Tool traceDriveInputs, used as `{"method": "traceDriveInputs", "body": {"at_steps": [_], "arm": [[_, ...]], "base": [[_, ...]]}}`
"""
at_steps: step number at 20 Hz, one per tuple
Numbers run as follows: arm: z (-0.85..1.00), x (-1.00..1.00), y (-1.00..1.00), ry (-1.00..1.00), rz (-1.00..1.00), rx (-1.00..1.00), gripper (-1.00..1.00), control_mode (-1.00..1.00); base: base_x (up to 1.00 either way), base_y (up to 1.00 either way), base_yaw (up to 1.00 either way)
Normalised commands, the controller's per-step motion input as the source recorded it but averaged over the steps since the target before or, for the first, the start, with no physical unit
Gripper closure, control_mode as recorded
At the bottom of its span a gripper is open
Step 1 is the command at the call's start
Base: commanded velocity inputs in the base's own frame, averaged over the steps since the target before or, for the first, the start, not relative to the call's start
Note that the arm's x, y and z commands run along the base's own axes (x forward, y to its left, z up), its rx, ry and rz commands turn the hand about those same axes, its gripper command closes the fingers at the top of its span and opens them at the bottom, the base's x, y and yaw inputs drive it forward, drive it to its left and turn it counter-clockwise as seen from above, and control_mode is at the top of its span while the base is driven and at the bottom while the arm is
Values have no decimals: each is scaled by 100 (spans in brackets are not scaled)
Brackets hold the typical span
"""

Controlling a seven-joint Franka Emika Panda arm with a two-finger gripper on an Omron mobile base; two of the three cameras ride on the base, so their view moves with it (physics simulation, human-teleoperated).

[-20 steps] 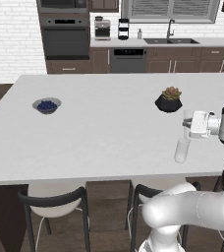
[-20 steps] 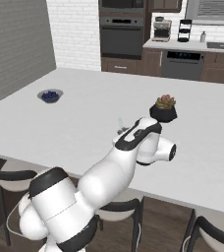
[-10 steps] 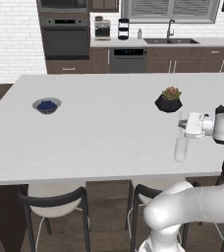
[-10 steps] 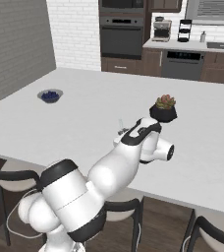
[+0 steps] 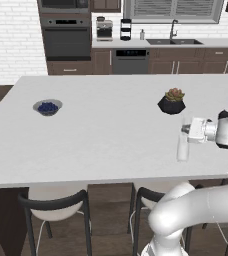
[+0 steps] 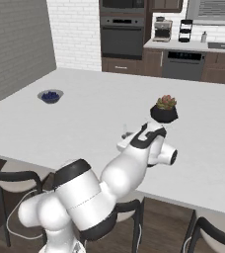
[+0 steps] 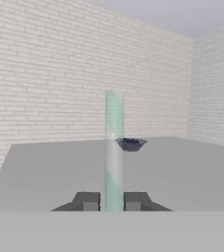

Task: Take a straw from the drawer in front and place it inside the glass cup on the dining counter.

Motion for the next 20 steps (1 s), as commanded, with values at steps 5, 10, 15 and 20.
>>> {"method": "traceDriveInputs", "body": {"at_steps": [5,10,15,20], "arm": [[-29,-28,-4,0,0,4,100,-100],[-23,0,0,0,0,2,100,-100],[-21,-1,0,0,0,0,-100,-100],[-16,-34,0,-1,0,0,-100,-100]], "base": [[0,0,0],[0,0,0],[0,0,0],[0,0,0]]}}
